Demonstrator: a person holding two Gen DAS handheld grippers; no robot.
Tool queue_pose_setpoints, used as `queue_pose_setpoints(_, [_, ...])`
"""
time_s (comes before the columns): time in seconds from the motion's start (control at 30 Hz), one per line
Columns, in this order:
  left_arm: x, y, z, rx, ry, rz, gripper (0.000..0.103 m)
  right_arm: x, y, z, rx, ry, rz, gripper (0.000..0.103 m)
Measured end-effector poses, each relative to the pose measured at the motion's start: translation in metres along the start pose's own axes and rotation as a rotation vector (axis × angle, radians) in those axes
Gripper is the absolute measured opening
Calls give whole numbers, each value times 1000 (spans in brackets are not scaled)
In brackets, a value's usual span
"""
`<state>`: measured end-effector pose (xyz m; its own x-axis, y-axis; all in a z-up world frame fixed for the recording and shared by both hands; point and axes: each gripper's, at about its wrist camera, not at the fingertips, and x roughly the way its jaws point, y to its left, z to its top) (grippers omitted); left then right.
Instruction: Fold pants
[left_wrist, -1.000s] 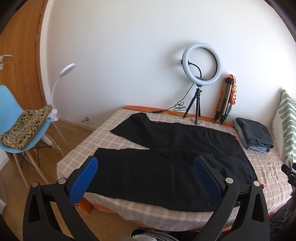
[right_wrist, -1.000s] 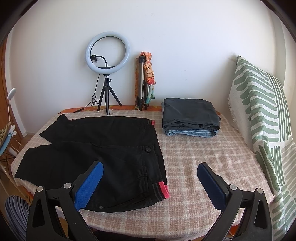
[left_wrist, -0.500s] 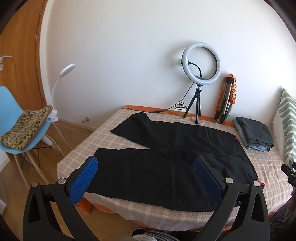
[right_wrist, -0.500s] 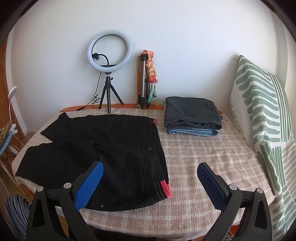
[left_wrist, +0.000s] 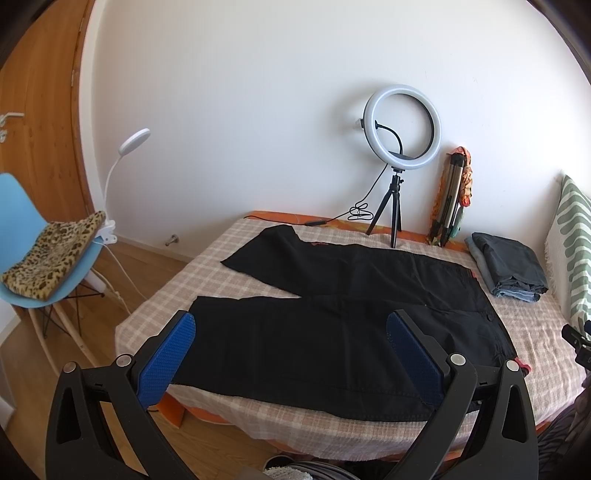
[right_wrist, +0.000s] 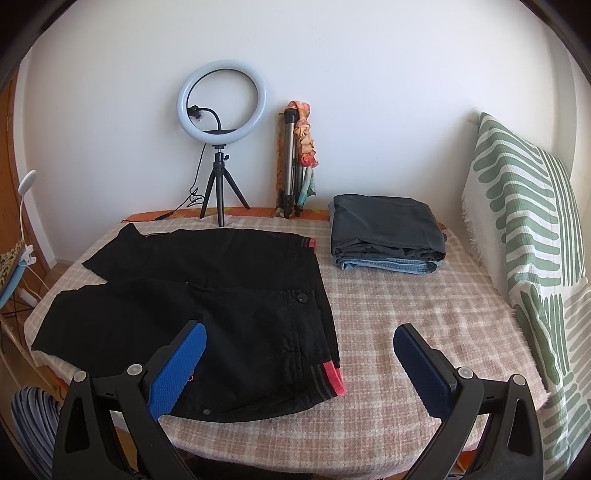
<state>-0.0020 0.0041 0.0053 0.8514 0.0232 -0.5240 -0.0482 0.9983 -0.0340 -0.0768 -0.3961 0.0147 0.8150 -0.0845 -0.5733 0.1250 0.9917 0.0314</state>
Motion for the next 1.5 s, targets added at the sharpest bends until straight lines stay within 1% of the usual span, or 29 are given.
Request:
queue_pose_setpoints(0.3, [1, 0, -1, 2, 3, 2, 103, 3, 3, -1, -6, 3, -1, 103])
queue_pose_setpoints(0.73, [16, 7, -4, 14, 18, 25, 103, 18, 7, -1, -21, 26, -1, 103])
queue_pose_setpoints(0.87, [26, 15, -3, 27, 27, 40, 103, 25, 11, -1, -38, 39, 6, 103])
queue_pose_setpoints(1.0, [39, 30, -1, 39, 34, 73, 103, 33, 15, 1, -58, 40, 0, 103])
queue_pose_setpoints(1.1, [52, 45, 1, 33, 43, 66, 103, 40, 18, 6, -69, 37, 3, 103])
queue_pose_setpoints(1.17, [59, 54, 4, 23, 36, 56, 103, 44, 19, 11, -81, 30, 6, 103])
queue_pose_setpoints(1.23, [65, 62, 6, 16, 22, 54, 103, 48, 22, 17, -105, 14, 8, 103])
queue_pose_setpoints(1.3, [76, 69, 11, 16, 30, 59, 103, 54, 25, 25, -137, 6, 14, 103])
queue_pose_setpoints(1.5, [110, 78, 29, 19, 70, 26, 103, 83, 34, 56, -232, -16, 92, 103])
